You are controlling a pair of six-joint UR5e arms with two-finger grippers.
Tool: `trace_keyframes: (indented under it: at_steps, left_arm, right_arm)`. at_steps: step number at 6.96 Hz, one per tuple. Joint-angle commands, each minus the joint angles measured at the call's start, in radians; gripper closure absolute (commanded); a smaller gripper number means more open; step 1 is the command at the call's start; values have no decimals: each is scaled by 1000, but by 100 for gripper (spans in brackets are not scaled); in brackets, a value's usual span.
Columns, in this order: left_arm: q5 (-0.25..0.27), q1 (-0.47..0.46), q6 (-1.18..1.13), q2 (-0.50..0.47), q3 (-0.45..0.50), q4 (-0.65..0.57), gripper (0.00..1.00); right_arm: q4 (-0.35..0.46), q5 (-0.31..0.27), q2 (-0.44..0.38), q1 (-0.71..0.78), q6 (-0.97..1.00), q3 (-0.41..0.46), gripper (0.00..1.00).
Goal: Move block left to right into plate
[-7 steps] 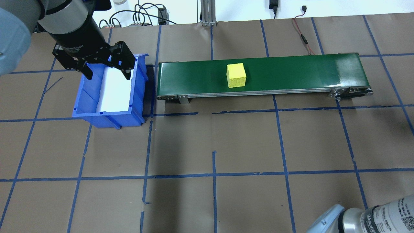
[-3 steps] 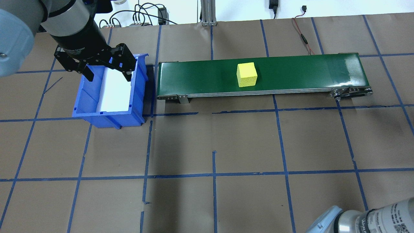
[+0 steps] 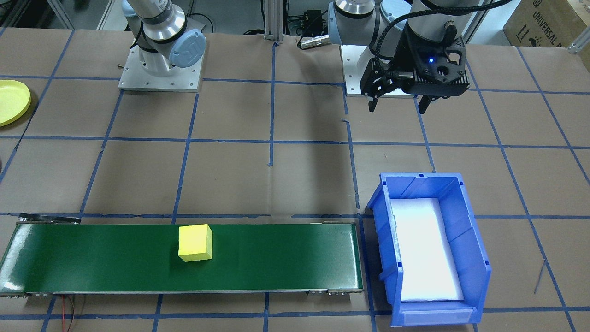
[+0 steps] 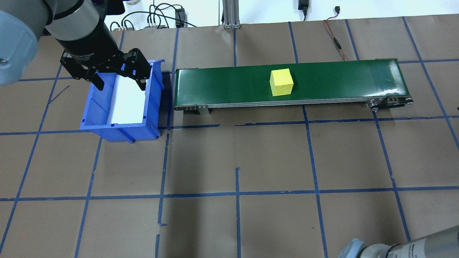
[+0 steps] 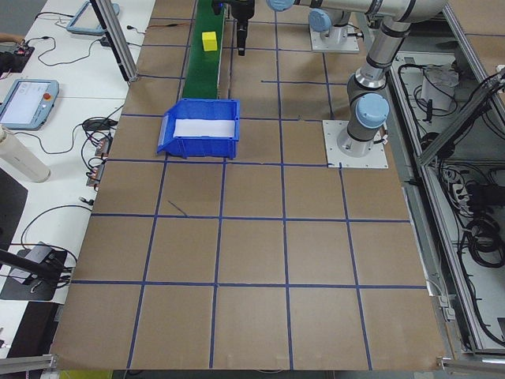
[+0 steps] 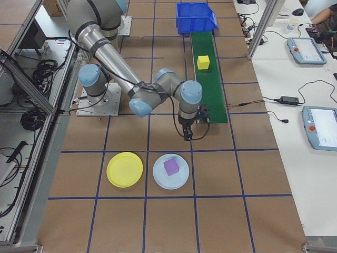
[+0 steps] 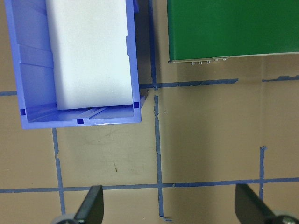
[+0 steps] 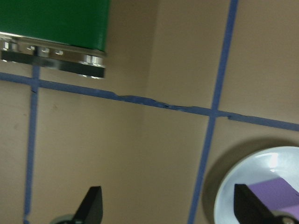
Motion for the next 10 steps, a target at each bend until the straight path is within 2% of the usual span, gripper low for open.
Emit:
trace_keyframes:
  at_steps: [1, 2, 3, 4, 5, 7, 8, 10]
  left_arm:
    - [0, 0, 0, 0, 0, 0, 0]
    - [0, 0, 0, 1, 0, 0, 0]
    - [0, 0, 0, 1, 0, 0, 0]
    - [2, 0, -2, 1, 0, 0, 0]
    - [2, 0, -2, 1, 0, 0, 0]
    - [2, 0, -2, 1, 0, 0, 0]
    - [2, 0, 0, 1, 0, 0, 0]
    - [2, 0, -5, 1, 0, 0, 0]
  right_arm:
    - [12, 34, -20, 229, 290, -2, 0]
    - [8, 66, -20, 313, 416, -4, 0]
    - [1, 69, -20, 373, 502, -7, 0]
    - [-11, 106, -18, 407, 551, -7, 0]
    - [-11, 138, -11, 420, 590, -7, 0]
    - [-12, 140, -5, 459, 618, -7, 0]
    - [-25, 164, 12, 478, 647, -13, 0]
    - [-51, 184, 83, 478, 644, -60, 0]
